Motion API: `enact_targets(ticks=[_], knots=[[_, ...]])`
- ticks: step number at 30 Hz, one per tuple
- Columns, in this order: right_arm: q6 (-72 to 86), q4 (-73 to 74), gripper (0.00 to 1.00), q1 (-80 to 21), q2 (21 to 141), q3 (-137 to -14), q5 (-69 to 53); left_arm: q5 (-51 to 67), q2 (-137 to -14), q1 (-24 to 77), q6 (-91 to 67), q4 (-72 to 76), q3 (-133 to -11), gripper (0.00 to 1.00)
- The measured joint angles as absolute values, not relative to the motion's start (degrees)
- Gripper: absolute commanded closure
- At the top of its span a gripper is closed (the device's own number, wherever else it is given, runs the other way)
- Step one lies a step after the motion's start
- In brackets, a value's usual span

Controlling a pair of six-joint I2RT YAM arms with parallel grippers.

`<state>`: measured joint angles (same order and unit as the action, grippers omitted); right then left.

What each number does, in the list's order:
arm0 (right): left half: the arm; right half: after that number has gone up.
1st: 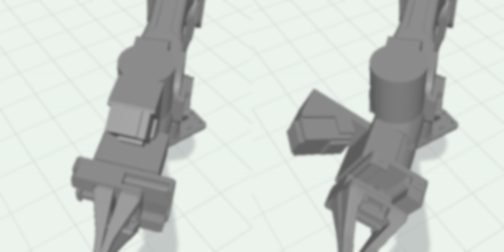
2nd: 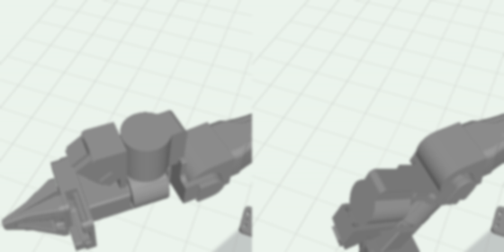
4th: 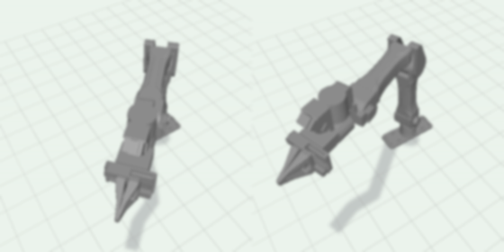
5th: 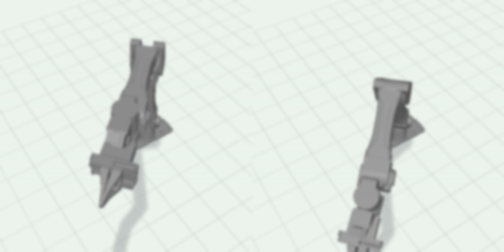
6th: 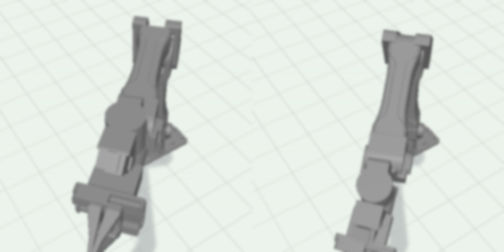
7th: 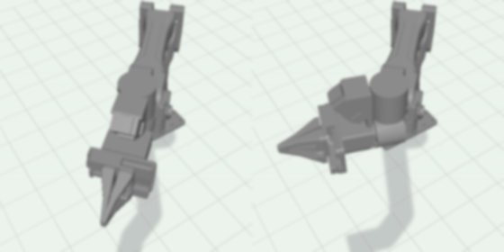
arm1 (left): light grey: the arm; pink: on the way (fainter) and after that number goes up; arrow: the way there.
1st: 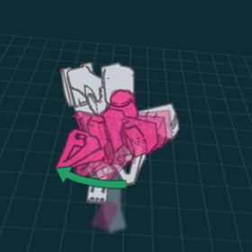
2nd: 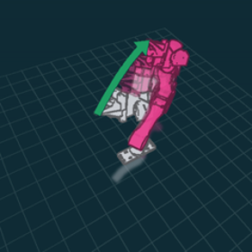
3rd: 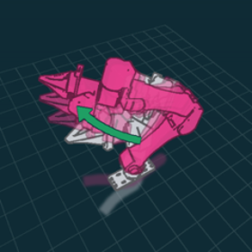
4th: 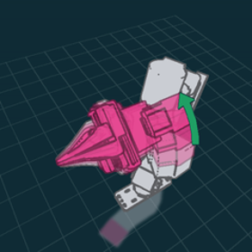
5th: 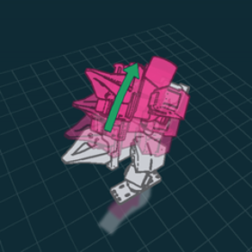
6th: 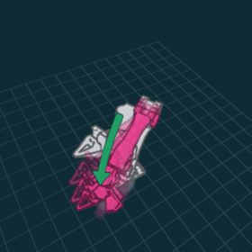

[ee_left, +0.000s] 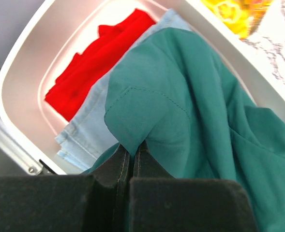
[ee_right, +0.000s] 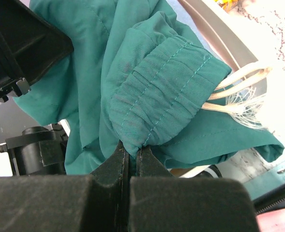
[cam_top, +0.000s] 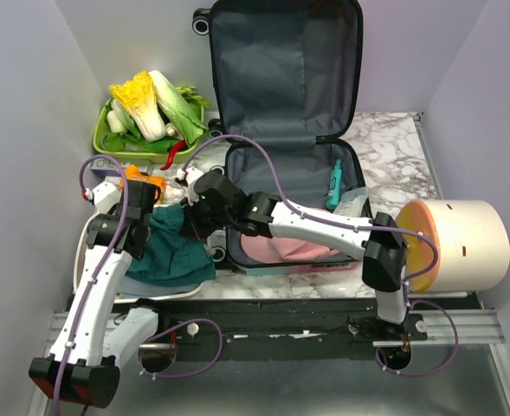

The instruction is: Open, take out, and arrange the luggage

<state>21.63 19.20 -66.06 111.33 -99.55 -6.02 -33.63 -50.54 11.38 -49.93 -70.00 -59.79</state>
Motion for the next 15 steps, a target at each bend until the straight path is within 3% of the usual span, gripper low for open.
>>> enact_targets(ticks=[14,15], knots=[[24.32,17.47,0.99,-68.18,116.01,-102.37,-8.64,-34.50,-51.70,1.67,-46.24,-71.44,-60.58,0.99],[24.53,17.41,0.99,-68.20,116.31,-102.39,-8.62,-34.48,-52.23,1.28,-45.80,-71.42,-60.58,0.90]])
